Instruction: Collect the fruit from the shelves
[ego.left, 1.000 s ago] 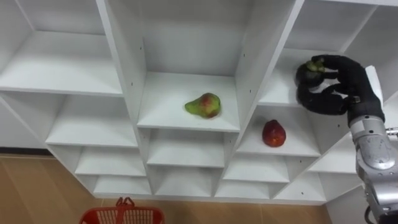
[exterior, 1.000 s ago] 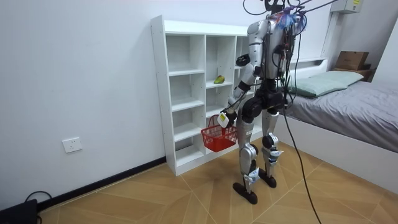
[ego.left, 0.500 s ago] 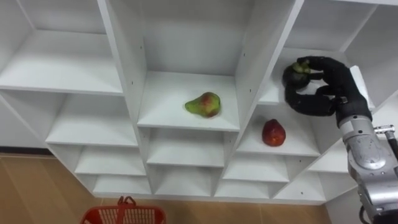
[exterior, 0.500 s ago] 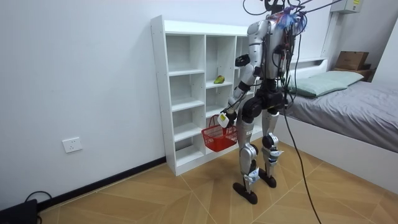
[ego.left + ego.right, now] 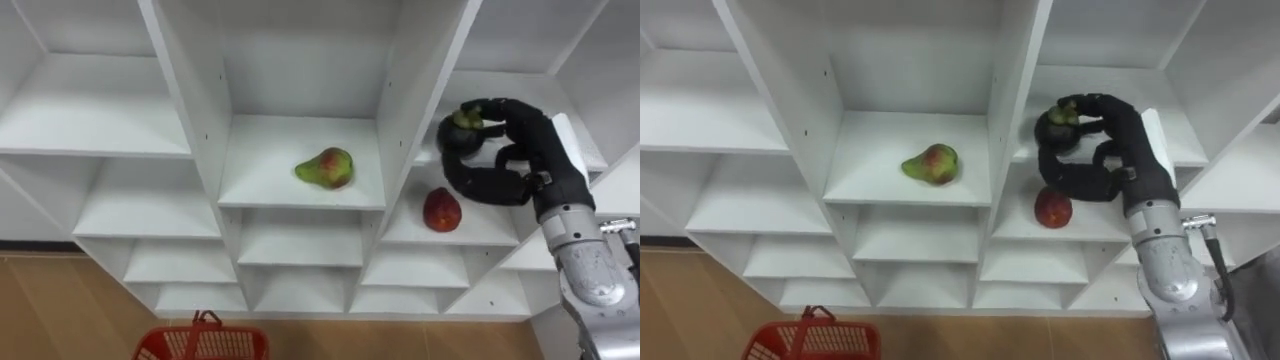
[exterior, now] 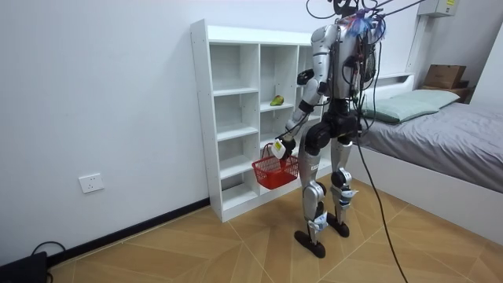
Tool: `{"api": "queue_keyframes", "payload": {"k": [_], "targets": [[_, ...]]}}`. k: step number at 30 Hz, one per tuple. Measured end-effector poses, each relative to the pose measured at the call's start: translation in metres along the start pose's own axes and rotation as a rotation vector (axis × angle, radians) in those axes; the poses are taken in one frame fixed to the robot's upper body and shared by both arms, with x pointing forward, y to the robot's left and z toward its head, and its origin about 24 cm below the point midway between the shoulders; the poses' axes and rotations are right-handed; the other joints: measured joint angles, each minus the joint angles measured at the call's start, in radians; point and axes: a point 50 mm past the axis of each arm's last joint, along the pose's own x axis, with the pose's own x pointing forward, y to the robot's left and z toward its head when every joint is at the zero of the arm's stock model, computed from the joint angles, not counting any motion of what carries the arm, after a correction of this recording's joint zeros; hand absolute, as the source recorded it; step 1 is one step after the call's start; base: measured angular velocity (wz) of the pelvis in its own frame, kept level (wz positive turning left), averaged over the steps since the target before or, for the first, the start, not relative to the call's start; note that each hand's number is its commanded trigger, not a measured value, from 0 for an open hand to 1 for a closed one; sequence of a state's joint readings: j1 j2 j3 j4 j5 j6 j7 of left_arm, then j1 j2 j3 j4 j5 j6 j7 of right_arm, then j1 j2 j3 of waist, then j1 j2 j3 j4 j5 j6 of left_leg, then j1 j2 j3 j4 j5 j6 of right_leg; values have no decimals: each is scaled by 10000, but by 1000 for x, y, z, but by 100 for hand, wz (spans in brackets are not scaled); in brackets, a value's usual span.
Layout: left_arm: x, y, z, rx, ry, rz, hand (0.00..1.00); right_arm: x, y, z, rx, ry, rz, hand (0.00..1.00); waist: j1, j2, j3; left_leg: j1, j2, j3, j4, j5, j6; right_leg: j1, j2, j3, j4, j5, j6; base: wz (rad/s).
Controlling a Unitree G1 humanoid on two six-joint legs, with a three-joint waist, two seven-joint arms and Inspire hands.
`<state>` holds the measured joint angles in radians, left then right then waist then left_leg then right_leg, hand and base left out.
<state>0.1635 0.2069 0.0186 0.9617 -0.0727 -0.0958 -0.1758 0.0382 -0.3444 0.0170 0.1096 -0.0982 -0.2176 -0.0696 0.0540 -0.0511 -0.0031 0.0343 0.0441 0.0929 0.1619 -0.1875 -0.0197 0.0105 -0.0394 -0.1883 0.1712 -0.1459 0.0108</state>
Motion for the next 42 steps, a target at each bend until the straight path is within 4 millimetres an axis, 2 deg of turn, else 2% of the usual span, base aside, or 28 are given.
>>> {"api": "queue_keyframes", "payload": {"k": [1,4,5,10,15,18,19,20,22,25,29,34,37,42], "targets": [[0,0,1,14,-22,-8,100,-2,2,2,-163,-106,55,100,-35,21,-27,-88,0,2,27,0,0,-83,-1,2,5,10,-9,0],[1,0,4,25,-71,-29,100,-5,8,6,-179,-235,275,100,-123,67,-41,-202,12,8,47,0,0,-161,7,26,47,15,-16,-1],[2,-1,4,22,-67,-48,100,-5,10,8,-153,-294,347,100,-211,81,-91,-229,14,30,49,0,0,-230,16,86,69,18,-21,-6],[5,-2,13,34,-298,103,100,-6,21,11,311,-359,615,100,-429,140,-67,-251,33,147,61,0,0,-366,27,206,185,19,-24,-8],[7,-8,17,302,-428,28,100,-19,42,6,834,-107,1522,100,-696,116,-58,-409,33,173,77,0,0,-530,27,251,226,23,-29,-1],[9,-11,22,414,-663,-132,100,-32,55,-1,450,412,2544,100,-769,98,-55,-569,37,179,92,1,1,-698,39,277,232,29,-40,-1],[10,-13,26,530,-747,-238,100,-38,62,-6,336,758,3030,100,-769,113,-46,-587,36,200,94,1,1,-757,42,326,251,30,-41,-9],[11,-15,30,581,-857,-336,100,-44,68,-10,271,1018,3488,100,-745,145,15,-600,36,264,91,3,4,-860,43,404,335,30,-40,-13],[13,-18,34,743,-1011,-455,100,-50,76,-11,166,1101,4067,100,-692,178,83,-677,37,388,91,4,6,-1003,48,529,366,30,-41,-18],[16,-22,50,905,-1403,-659,100,-52,87,-9,167,1000,4590,100,-727,158,124,-1046,43,392,270,5,8,-1377,30,507,502,31,-43,-4],[21,-34,70,1173,-2014,-1105,100,-52,95,-19,-165,1389,4982,100,-752,136,120,-1457,61,382,436,6,9,-1703,24,468,531,66,-92,1],[21,-43,80,1330,-2397,-1469,100,-52,99,-19,-177,1397,5149,100,-737,148,122,-1777,112,409,574,5,8,-2033,52,477,634,91,-133,-1],[21,-46,83,1265,-2503,-1652,100,-51,100,-19,-197,1352,5196,100,-729,245,182,-1884,123,407,676,5,7,-2111,54,478,667,99,-145,0],[21,-52,83,1064,-2556,-2058,100,-57,106,-28,-209,1763,5551,100,-716,349,157,-2007,127,403,737,5,7,-2222,51,485,701,105,-156,0]]}}
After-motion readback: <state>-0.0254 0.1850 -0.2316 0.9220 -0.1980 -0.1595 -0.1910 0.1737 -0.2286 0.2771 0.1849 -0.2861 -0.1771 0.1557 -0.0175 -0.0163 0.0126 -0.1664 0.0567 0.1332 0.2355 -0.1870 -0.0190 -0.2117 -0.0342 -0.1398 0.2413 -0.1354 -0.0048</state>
